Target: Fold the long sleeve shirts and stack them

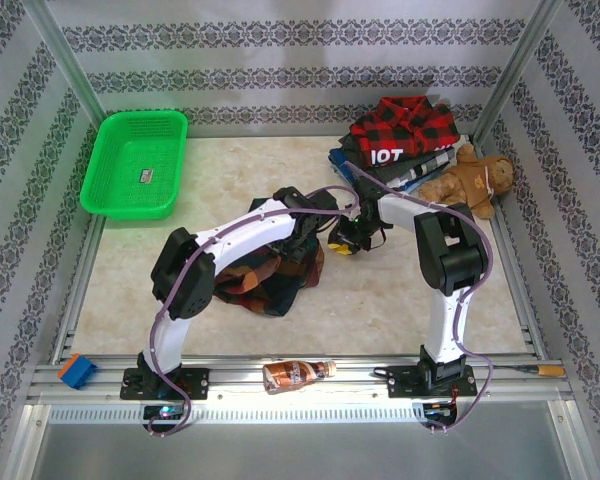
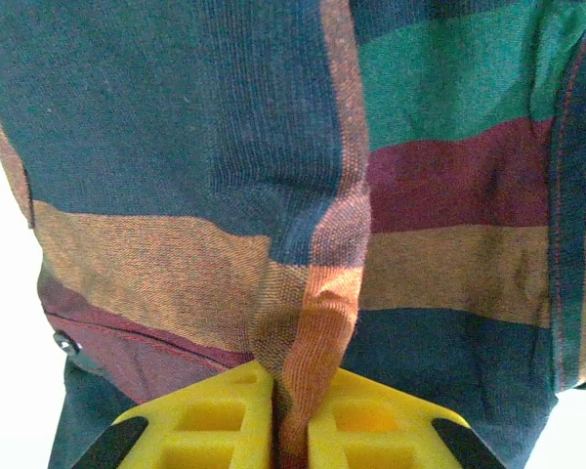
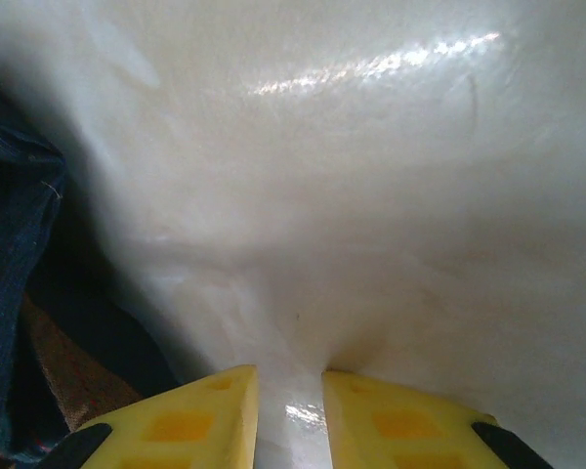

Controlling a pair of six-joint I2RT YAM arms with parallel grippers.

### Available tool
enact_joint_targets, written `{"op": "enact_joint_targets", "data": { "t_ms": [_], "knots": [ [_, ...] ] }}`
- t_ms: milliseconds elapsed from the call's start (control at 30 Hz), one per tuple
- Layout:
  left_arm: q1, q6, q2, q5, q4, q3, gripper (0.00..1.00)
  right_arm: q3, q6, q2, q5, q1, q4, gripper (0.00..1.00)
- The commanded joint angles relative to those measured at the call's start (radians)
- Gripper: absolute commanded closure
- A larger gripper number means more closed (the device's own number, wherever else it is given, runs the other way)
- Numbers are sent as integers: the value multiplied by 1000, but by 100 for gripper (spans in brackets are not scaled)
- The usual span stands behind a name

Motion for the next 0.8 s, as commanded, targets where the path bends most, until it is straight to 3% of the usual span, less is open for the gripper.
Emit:
{"op": "enact_joint_targets", "data": {
  "t_ms": [0,233,533,767],
  "knots": [
    [-19,-60,-81,85,68,-55,85,-41,38,58,-13,-7,74,73],
    [-24,-70,-153,176,166,-160,85,-47,58,70,-39,-10,93,73],
    [-22,-128,-266,183,254,-305,85,-59,69,63,-87,-40,103,72],
    [-13,-147,-281,187,279,-332,86,-81,17,2,-177,-48,91,59]
  ]
}}
